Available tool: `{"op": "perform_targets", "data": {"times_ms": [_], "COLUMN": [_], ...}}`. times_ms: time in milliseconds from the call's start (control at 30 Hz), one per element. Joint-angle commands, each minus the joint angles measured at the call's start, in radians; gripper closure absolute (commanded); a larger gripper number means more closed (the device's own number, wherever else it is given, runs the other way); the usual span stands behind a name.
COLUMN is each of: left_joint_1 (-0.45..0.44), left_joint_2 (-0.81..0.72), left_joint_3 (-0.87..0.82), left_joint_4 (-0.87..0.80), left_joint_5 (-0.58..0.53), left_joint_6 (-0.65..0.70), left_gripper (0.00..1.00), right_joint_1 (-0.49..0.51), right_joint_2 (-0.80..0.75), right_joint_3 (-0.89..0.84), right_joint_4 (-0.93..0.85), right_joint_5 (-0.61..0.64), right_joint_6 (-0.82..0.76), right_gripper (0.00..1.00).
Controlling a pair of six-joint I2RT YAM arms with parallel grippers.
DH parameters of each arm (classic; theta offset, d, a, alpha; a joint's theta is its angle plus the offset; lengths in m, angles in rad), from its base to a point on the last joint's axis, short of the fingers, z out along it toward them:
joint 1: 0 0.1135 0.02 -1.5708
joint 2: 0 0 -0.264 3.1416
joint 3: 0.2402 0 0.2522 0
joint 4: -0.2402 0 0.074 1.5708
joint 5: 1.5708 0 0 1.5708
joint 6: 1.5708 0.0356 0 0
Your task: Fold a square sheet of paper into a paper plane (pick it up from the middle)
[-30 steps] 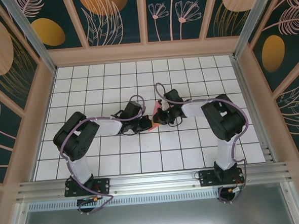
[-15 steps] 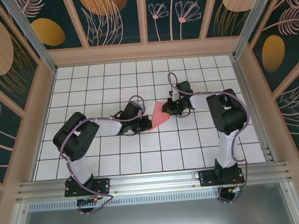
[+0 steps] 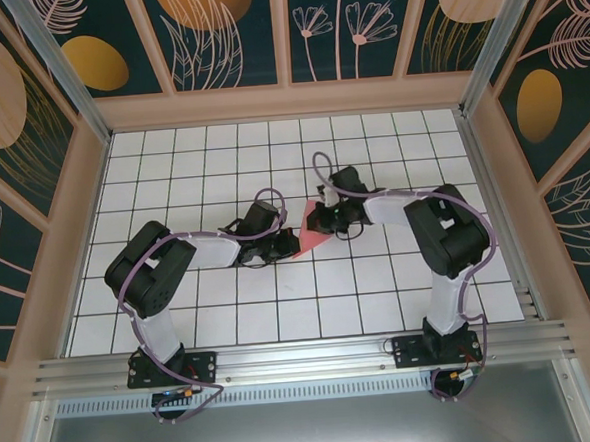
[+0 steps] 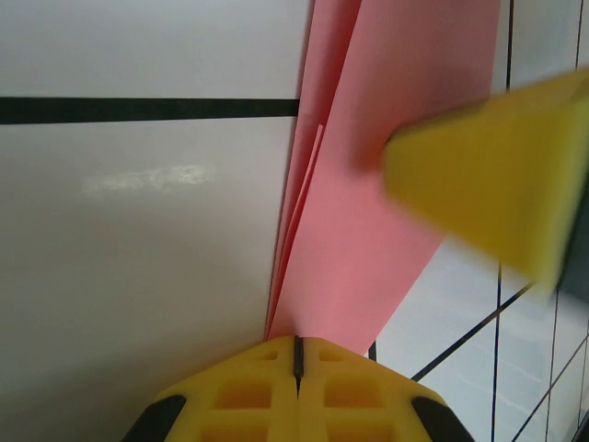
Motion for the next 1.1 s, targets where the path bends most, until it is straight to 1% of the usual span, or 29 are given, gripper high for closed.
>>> {"op": "perform_targets", "data": {"times_ms": [0,100,233,267,467,567,700,833,867,900,933,967,1033,1067], "left_joint_1": [0.0,0.0,0.0,-0.001,0.0,0.0,0.0,0.0,0.0,-0.001,0.0,-0.001,0.0,0.0], "left_joint_2": [0.033,0.031,0.031,0.031,0.026,0.025,0.026,0.015,0.008,-0.003,-0.016,-0.029,-0.066,-0.083], "left_joint_3": [-0.044,-0.044,-0.048,-0.048,-0.06,-0.06,-0.049,-0.024,-0.015,0.0,0.018,0.038,0.082,0.1], "left_joint_4": [-0.157,-0.157,-0.156,-0.157,-0.156,-0.153,-0.153,-0.15,-0.148,-0.148,-0.148,-0.146,-0.145,-0.144], "left_joint_5": [-0.062,-0.062,-0.06,-0.06,-0.057,-0.054,-0.047,-0.043,-0.042,-0.039,-0.029,-0.021,-0.019,-0.023], "left_joint_6": [0.0,-0.001,-0.003,-0.003,-0.002,-0.001,0.005,0.027,0.034,0.043,0.05,0.058,0.068,0.071], "left_gripper": [1.0,1.0,1.0,1.0,1.0,1.0,1.0,1.0,0.99,0.95,0.89,0.83,0.71,0.66], "right_joint_1": [0.017,0.036,0.029,0.014,-0.159,-0.224,-0.252,-0.252,-0.252,-0.251,-0.251,-0.25,-0.247,-0.244], "right_joint_2": [0.009,0.035,0.073,0.083,0.115,0.134,0.144,0.085,0.064,0.038,0.009,-0.017,-0.082,-0.108], "right_joint_3": [-0.027,-0.019,0.016,0.023,0.039,0.088,0.174,0.188,0.178,0.162,0.142,0.122,0.057,0.027], "right_joint_4": [0.018,0.001,-0.057,-0.068,-0.05,-0.056,-0.095,-0.1,-0.097,-0.096,-0.093,-0.086,-0.059,-0.047], "right_joint_5": [0.012,0.018,0.078,0.091,0.116,0.127,0.152,0.157,0.163,0.168,0.169,0.17,0.161,0.157], "right_joint_6": [0.029,0.021,0.002,-0.003,-0.019,-0.028,-0.038,-0.019,-0.01,0.001,0.013,0.027,0.06,0.077], "right_gripper": [0.99,1.0,1.0,1.0,1.0,1.0,1.0,0.99,0.98,0.97,0.95,0.91,0.8,0.75]}}
